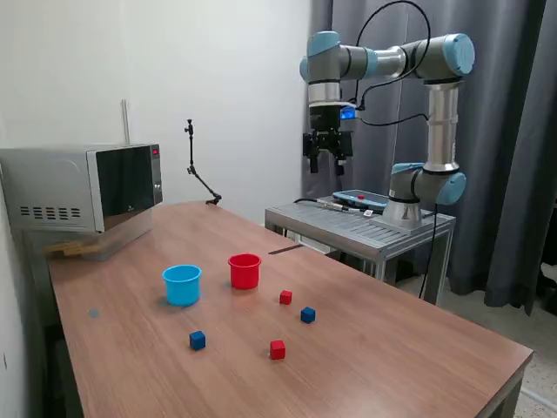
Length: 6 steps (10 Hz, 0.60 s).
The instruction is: Place red objects in the red bin, and blue objects in the blue bin.
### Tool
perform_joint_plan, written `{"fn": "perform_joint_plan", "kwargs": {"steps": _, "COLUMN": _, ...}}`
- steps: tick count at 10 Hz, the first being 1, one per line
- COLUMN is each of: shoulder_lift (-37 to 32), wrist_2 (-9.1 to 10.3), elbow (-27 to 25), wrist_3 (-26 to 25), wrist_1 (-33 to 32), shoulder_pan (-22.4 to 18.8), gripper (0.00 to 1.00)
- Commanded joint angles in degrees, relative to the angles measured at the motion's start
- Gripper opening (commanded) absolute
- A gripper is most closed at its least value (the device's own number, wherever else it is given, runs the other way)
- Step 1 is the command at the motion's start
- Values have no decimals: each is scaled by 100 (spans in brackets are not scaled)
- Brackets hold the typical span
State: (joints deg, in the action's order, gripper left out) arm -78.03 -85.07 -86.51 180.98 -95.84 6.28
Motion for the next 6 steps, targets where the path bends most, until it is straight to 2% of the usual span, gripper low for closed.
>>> {"fn": "perform_joint_plan", "kwargs": {"steps": 1, "shoulder_lift": 419, "wrist_2": 17, "elbow": 300, "wrist_3": -2, "wrist_1": -84, "shoulder_pan": -4, "gripper": 100}}
{"fn": "perform_joint_plan", "kwargs": {"steps": 4, "shoulder_lift": 876, "wrist_2": 17, "elbow": 573, "wrist_3": 7, "wrist_1": -93, "shoulder_pan": -4, "gripper": 100}}
{"fn": "perform_joint_plan", "kwargs": {"steps": 6, "shoulder_lift": 1026, "wrist_2": 17, "elbow": 583, "wrist_3": 7, "wrist_1": -259, "shoulder_pan": -4, "gripper": 100}}
